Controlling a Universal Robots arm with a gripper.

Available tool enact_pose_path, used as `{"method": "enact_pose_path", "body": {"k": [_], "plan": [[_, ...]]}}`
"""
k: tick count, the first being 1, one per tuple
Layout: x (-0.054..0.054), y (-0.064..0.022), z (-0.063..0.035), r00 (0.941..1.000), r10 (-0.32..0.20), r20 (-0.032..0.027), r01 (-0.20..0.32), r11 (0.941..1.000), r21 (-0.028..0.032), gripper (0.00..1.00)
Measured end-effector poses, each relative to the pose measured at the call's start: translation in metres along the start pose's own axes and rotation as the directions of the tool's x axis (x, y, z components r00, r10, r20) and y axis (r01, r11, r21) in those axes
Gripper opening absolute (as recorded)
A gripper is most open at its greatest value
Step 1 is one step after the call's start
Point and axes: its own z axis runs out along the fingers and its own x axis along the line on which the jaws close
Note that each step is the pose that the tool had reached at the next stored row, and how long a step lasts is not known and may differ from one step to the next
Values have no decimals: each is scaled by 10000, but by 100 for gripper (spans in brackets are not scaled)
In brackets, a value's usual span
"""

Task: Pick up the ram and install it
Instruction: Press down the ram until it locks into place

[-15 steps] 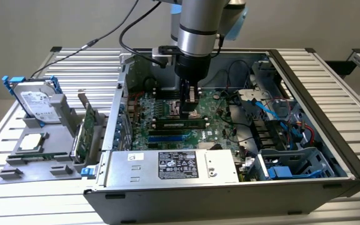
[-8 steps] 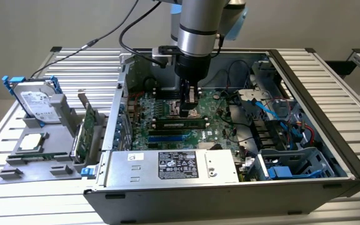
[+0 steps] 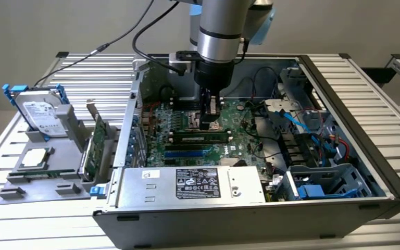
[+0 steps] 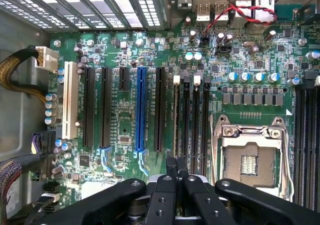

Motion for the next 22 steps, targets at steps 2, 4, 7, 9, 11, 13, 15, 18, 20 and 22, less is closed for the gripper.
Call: {"method": "enact_pose_path", "body": {"k": [2,4,7,9,11,13,15,18,20,22], "plan": [[0,0,0,10000,-1,5,1,10000,0,11],[-2,-1,21,10000,-1,4,1,10000,-2,11],[-9,-7,76,10000,-1,7,1,10000,0,11],[-14,-10,113,10000,-2,9,2,10000,1,11],[-18,-13,148,10000,-1,7,1,10000,0,11],[-21,-15,183,10000,0,3,0,10000,-1,11],[-25,-18,216,10000,-2,-3,2,10000,-5,11],[-27,-19,236,10000,0,1,0,10000,-3,11],[-25,-18,209,10000,0,9,0,10000,-3,11],[-15,-11,134,10000,-4,6,4,10000,-27,11]]}}
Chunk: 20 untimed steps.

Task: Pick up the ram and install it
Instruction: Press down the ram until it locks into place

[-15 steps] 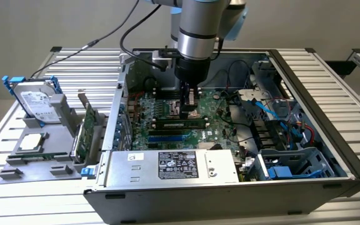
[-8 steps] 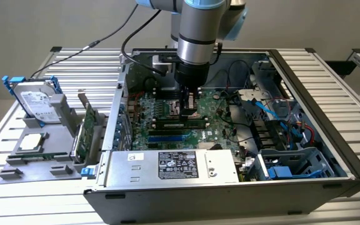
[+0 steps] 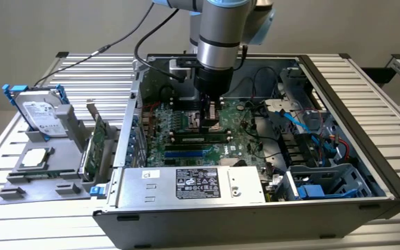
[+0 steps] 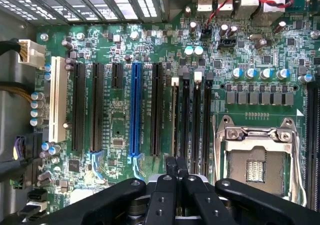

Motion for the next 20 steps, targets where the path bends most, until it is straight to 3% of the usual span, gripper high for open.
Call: {"method": "enact_pose_path", "body": {"k": [3,20], "plan": [[16,11,-110,10000,-4,-6,4,10000,-36,11],[16,11,-114,10000,-5,-3,5,10000,-43,11]]}}
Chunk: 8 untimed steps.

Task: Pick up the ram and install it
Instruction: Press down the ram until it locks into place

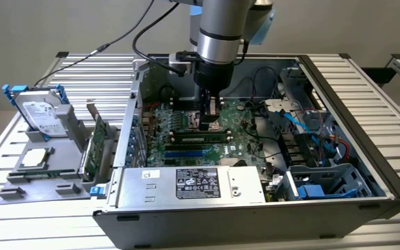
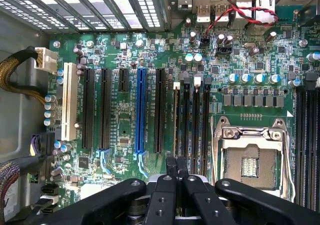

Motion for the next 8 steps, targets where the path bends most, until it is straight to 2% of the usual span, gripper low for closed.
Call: {"method": "enact_pose_path", "body": {"k": [3,8], "plan": [[6,-1,-1,10000,34,4,-34,10000,-7,11],[5,-1,0,9974,715,69,-714,9974,-90,11]]}}
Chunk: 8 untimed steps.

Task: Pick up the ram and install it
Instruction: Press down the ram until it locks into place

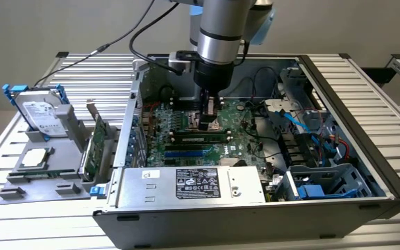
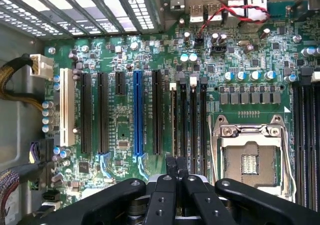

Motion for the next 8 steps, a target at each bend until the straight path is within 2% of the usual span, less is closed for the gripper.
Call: {"method": "enact_pose_path", "body": {"k": [4,8], "plan": [[0,0,0,9980,629,59,-628,9980,-77,11],[0,0,0,9919,1263,113,-1261,9919,-158,11]]}}
